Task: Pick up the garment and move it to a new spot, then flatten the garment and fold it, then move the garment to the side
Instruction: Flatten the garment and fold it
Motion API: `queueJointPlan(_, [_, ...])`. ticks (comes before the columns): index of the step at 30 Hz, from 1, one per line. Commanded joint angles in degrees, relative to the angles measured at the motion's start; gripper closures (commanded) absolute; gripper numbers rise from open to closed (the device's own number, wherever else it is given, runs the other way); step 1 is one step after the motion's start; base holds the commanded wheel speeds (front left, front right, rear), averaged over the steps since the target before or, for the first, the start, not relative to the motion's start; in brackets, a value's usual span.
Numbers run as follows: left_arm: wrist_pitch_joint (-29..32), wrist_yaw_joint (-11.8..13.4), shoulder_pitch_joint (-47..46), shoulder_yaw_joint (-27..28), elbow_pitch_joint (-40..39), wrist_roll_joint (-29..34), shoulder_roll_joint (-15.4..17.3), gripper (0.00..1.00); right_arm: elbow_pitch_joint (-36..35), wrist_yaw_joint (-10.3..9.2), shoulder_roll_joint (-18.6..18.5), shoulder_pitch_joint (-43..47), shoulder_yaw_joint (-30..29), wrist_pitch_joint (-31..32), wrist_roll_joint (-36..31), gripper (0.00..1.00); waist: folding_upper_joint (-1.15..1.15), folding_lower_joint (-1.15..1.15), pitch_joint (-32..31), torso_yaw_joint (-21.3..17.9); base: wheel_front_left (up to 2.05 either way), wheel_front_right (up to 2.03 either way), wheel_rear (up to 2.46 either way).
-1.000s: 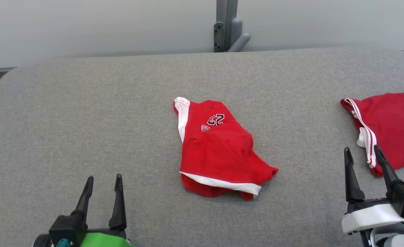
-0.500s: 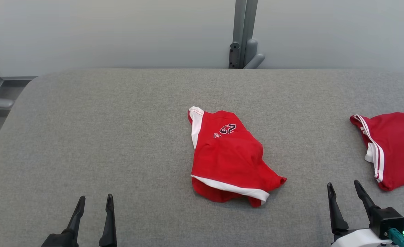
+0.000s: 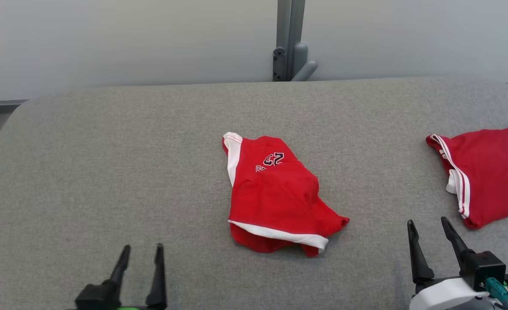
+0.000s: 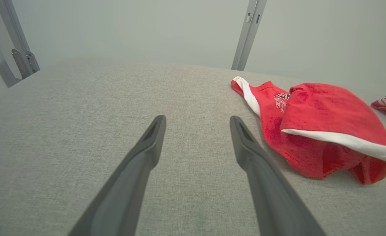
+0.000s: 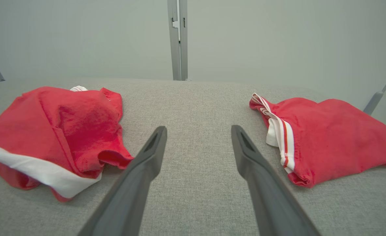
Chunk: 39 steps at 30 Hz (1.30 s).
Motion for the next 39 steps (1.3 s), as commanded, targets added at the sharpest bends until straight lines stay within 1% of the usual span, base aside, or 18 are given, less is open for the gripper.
queueJointPlan(1, [-0.13,-0.34,-2.54,-2.31,2.05,-0.8,-0.18,0.0,-0.32,-0.11,-0.01,-1.09,0.28,-0.18,-0.29,0.0,0.03,0.0,1.08,-1.21,0.0,0.0,0.0])
queueJointPlan(4, [-0.08,-0.39,-6.56,-9.52,7.69,-2.49,-0.07,0.0,-0.65,-0.11,-0.16,-2.15,0.66,-0.18,-0.37,0.0,0.03,0.0,2.5,-2.67,0.0,0.0,0.0])
queueJointPlan(6, [-0.08,-0.34,-9.67,-13.9,11.59,-4.02,0.79,0.0,-0.83,-0.11,-0.32,-2.87,0.94,-0.17,-0.31,0.0,0.03,0.0,3.62,-3.85,0.0,0.0,0.0])
queueJointPlan(7, [-0.07,-0.35,-12.2,-17.58,15.61,-6.49,1.0,0.0,-0.94,-0.11,-0.38,-3.47,1.06,-0.18,-0.1,0.0,0.03,0.0,4.7,-5.2,0.0,0.0,0.0])
queueJointPlan(8, [-0.07,-0.35,-12.2,-17.58,15.61,-6.49,1.0,0.0,-0.94,-0.11,-0.38,-3.47,1.06,-0.18,-0.1,0.0,0.03,0.0,4.7,-5.2,0.0,0.0,0.0])
queueJointPlan(10, [-0.09,-0.35,-14.98,-20.29,18.58,-8.28,1.23,0.0,-0.99,-0.11,-0.4,-3.94,0.77,-0.18,0.18,0.0,0.03,0.0,5.56,-6.44,0.0,0.0,0.0])
queueJointPlan(13, [-0.08,-0.36,-17.91,-22.89,22.25,-11.69,0.99,0.0,-0.86,-0.11,-0.48,-4.05,0.19,-0.18,0.36,0.0,0.03,0.0,6.63,-7.91,0.0,0.0,0.0])
queueJointPlan(14, [-0.08,-0.36,-18.69,-23.02,23.05,-13.12,0.9,0.0,-0.85,-0.11,-0.48,-4.14,0.09,-0.18,0.42,0.0,0.03,0.0,7.03,-8.31,0.0,0.0,0.0])
queueJointPlan(19, [-0.08,-0.36,-21.99,-22.92,27.22,-15.36,0.78,0.0,-0.94,-0.11,-0.46,-4.96,0.12,-0.18,0.69,0.0,0.03,0.0,8.54,-10.08,0.0,0.0,0.0])
queueJointPlan(21, [-0.08,-0.37,-22.9,-23.41,28.73,-17.27,0.47,0.0,-0.68,-0.11,-0.54,-5.09,-0.02,-0.18,0.91,0.0,0.03,0.0,8.63,-10.56,0.0,0.0,0.0])
queueJointPlan(22, [-0.07,-0.37,-23.5,-23.55,28.94,-17.91,0.4,0.19,-0.56,-0.11,-0.58,-5.25,-0.05,-0.18,0.99,0.0,0.03,0.0,8.6,-10.83,0.0,0.0,0.0])
queueJointPlan(23, [-0.07,-0.37,-23.92,-23.53,28.82,-18.33,0.45,0.73,-0.45,-0.11,-0.61,-5.34,-0.1,-0.18,1.02,0.0,0.03,0.0,8.57,-11.07,0.0,0.0,0.0])
queueJointPlan(24, [-0.08,-0.37,-24.24,-23.05,28.17,-18.44,0.65,1.0,-0.4,-0.11,-0.62,-5.47,-0.31,-0.18,1.13,0.0,0.03,0.0,8.49,-11.31,0.0,0.0,0.0])
queueJointPlan(29, [-0.08,-0.32,-24.89,-17.12,22.33,-16.0,2.91,1.0,-0.53,-0.11,-0.41,-5.05,-1.35,-0.18,1.91,0.0,0.03,0.0,7.96,-11.84,0.0,0.0,0.0])
queueJointPlan(33, [-0.08,1.29,-25.89,-15.15,15.59,-11.93,5.3,1.0,-0.51,-0.11,-0.27,-4.06,-3.01,-0.18,2.47,0.0,0.03,0.0,7.28,-11.58,0.0,0.0,0.0])
queueJointPlan(35, [-0.08,2.33,-26.3,-15.68,12.07,-9.08,6.62,1.0,-0.48,-0.11,-0.15,-3.87,-3.52,-0.18,2.61,0.0,0.03,0.0,6.85,-11.4,0.0,0.0,0.0])
queueJointPlan(39, [2.31,3.89,-27.47,-18.49,4.74,-5.41,7.43,1.0,-0.24,-0.11,-0.07,-3.91,-3.57,-0.18,2.66,0.0,0.03,0.0,6.04,-11.11,0.0,0.0,0.0])
